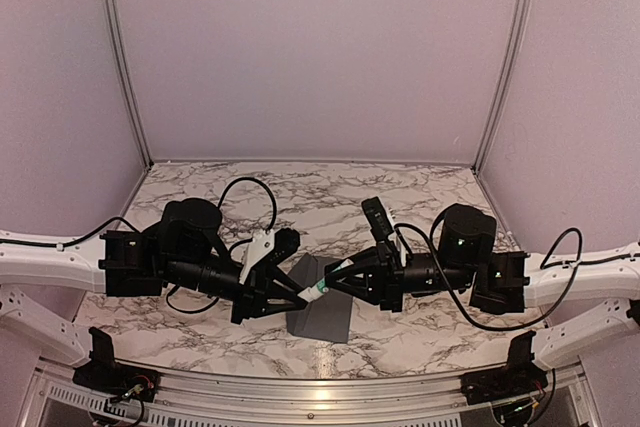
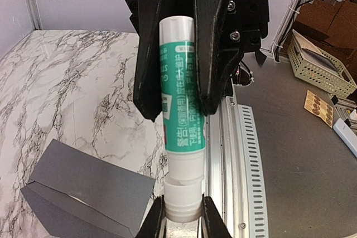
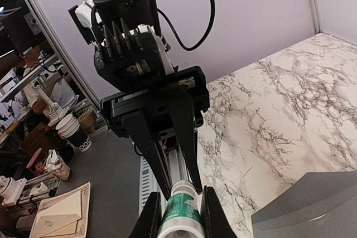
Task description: Place the letter into the envelope and seal it
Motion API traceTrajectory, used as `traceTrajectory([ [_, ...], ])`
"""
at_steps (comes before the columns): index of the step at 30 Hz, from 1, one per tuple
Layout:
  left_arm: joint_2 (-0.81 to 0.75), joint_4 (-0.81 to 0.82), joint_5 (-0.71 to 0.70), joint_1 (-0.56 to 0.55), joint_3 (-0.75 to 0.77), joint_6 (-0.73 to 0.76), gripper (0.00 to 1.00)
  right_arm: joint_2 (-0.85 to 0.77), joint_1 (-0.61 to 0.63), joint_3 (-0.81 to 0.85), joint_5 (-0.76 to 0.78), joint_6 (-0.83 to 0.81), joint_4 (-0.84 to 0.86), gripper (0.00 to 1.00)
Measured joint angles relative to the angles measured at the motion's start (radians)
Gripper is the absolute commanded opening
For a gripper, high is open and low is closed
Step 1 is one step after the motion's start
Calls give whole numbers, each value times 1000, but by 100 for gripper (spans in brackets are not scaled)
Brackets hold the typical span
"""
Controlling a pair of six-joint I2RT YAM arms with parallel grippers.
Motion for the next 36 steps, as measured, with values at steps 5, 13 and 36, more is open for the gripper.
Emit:
traceTrajectory([
  [5, 8, -1, 5, 0, 0, 0, 7, 9, 0, 0, 1, -2, 0, 0],
  [13, 10, 0, 8, 0, 0, 0, 7, 21, 0, 8, 1, -2, 0, 0],
  [36, 12, 44, -21, 0, 0, -13, 7, 30, 0, 8, 13, 17, 32, 0],
])
